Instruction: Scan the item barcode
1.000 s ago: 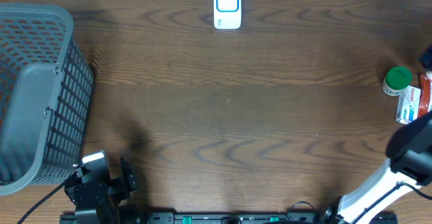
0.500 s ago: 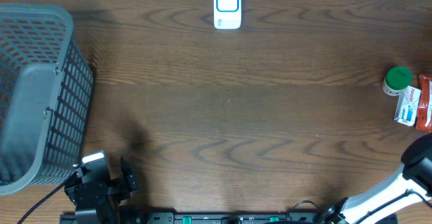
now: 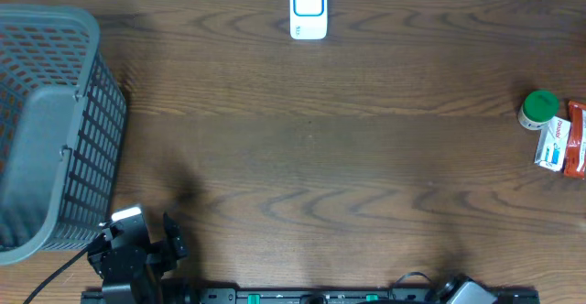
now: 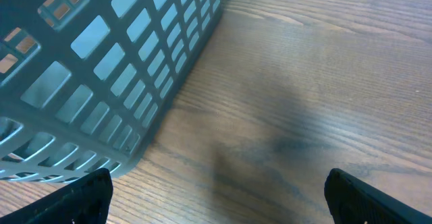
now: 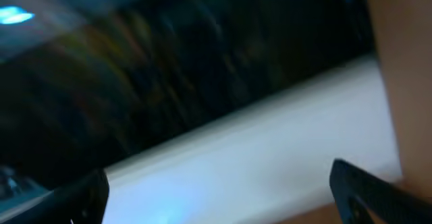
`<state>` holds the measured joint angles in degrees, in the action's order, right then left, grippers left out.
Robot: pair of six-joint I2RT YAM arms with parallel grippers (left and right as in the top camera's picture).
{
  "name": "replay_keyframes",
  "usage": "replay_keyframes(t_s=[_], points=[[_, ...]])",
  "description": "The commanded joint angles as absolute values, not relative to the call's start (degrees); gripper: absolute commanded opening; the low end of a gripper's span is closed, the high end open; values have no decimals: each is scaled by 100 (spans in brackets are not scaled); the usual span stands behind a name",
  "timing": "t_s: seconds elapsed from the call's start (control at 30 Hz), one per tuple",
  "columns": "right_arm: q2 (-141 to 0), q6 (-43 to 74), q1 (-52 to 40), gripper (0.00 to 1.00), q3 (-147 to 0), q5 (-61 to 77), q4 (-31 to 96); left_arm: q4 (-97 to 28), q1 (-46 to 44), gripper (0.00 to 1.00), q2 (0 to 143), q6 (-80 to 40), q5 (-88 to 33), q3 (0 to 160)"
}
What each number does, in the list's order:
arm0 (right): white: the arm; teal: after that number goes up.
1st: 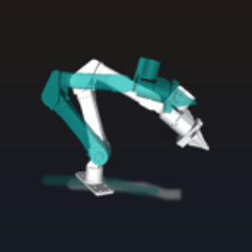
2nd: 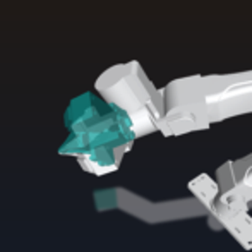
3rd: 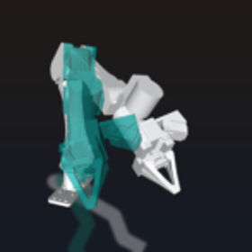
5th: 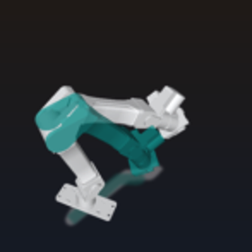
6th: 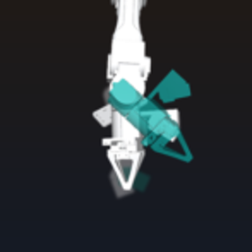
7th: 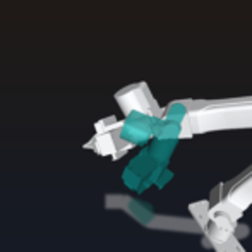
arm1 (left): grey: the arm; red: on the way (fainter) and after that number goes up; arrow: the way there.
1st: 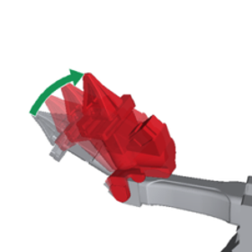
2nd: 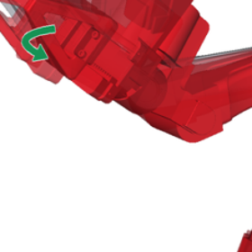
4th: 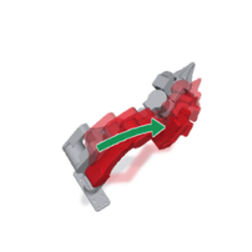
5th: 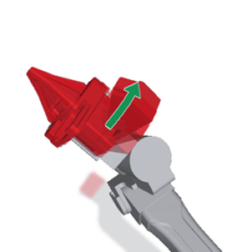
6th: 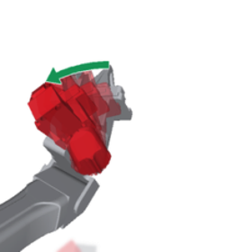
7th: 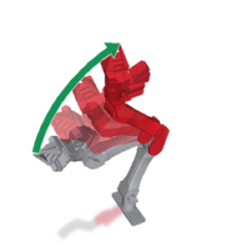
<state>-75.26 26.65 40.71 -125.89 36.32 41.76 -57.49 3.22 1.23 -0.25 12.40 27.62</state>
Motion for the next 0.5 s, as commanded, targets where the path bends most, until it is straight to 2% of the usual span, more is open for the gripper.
replay_keyframes(t_s=[0.0,0.1,0.27,0.37,0.47], points=[[-7126,2902,4053,99,-12558,3929,3889,-5754,320,99,126,-117,1313,2836],[-6818,2910,3894,99,-12558,4003,3789,-5756,320,99,126,-117,1313,2836],[-6600,2801,2969,99,-12556,4040,3913,-5756,320,98,126,-117,1313,2836],[-6453,2165,2187,99,-12464,3852,4344,-5754,320,99,126,-117,1310,2836],[-5874,1417,1269,99,-11815,2834,4737,-5756,320,98,126,-117,1313,2836]])
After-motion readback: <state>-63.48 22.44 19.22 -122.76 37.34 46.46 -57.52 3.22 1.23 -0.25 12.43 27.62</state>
